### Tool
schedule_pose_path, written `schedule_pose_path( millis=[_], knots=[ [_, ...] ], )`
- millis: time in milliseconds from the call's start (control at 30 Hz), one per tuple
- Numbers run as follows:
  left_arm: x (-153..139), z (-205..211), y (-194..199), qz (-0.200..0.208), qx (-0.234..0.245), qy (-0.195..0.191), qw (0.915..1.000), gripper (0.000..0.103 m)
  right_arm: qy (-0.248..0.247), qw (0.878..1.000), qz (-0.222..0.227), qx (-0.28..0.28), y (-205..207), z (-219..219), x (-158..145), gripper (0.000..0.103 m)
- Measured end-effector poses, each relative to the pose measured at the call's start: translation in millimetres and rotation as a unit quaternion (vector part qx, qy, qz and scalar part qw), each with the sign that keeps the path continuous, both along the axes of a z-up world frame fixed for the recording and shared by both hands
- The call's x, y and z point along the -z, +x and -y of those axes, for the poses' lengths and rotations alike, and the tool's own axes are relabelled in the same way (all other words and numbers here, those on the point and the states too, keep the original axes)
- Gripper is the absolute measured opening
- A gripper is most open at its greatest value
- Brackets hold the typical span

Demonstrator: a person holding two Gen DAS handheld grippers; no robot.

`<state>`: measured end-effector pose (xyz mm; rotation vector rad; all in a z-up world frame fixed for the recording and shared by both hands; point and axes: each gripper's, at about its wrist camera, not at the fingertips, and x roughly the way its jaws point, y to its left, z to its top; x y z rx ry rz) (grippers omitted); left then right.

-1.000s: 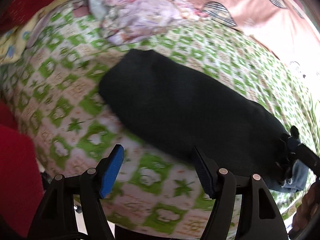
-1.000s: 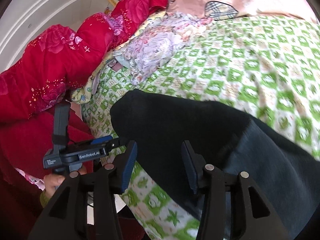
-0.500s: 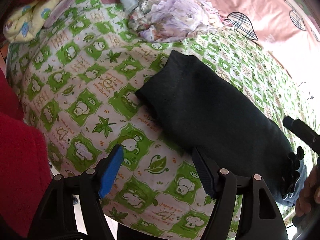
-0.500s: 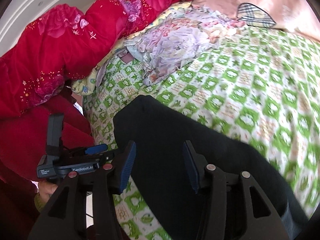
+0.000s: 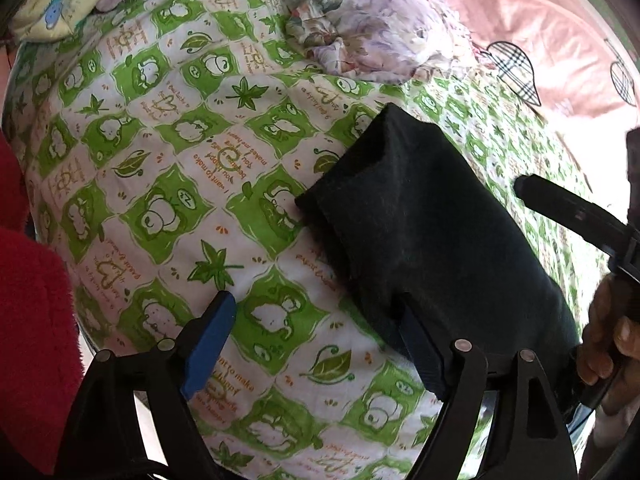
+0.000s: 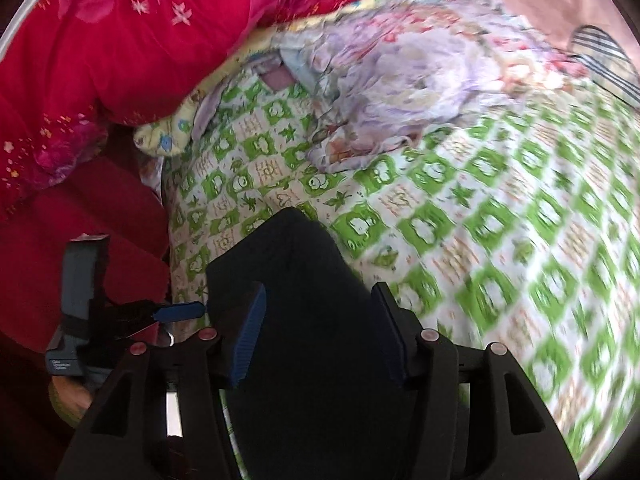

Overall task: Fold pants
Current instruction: 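Grasp the folded pants edge with the left gripper while the right gripper grasps the cuff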

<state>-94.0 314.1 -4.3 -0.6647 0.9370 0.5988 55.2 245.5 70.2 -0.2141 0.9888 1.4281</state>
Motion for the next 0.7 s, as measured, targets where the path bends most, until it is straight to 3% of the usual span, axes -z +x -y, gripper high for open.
schedule_pose_path(
  millis=[167,333,367,533,633,700],
  knots=[
    [2.7,-1.6,6.7,0.008,-0.014,0.0,0.9999,0.085,-0.016,0.998,-0.038,-0.041,15.2,-38.1,18.5,0.056],
    [4.7,0.8,16.2,0.002,-0.02,0.024,0.9995,0.086,-0.038,0.995,-0.057,-0.075,17.2,-64.0,38.9,0.054],
    [5.3,1.1,19.4,0.0,-0.019,0.029,0.9994,0.086,-0.035,0.995,-0.053,-0.083,14.7,-65.5,40.1,0.042],
    [7.1,4.7,29.7,-0.01,-0.014,0.056,0.9983,0.086,-0.02,0.994,-0.048,-0.091,11.0,-60.3,34.9,0.027],
    [4.9,8.7,35.3,-0.012,-0.002,0.066,0.9977,0.078,-0.003,0.994,-0.055,-0.091,11.9,-51.1,25.3,0.023],
    [1.9,10.7,36.9,-0.006,0.008,0.061,0.9981,0.06,0.007,0.994,-0.056,-0.094,9.5,-44.0,17.5,0.022]
  ],
)
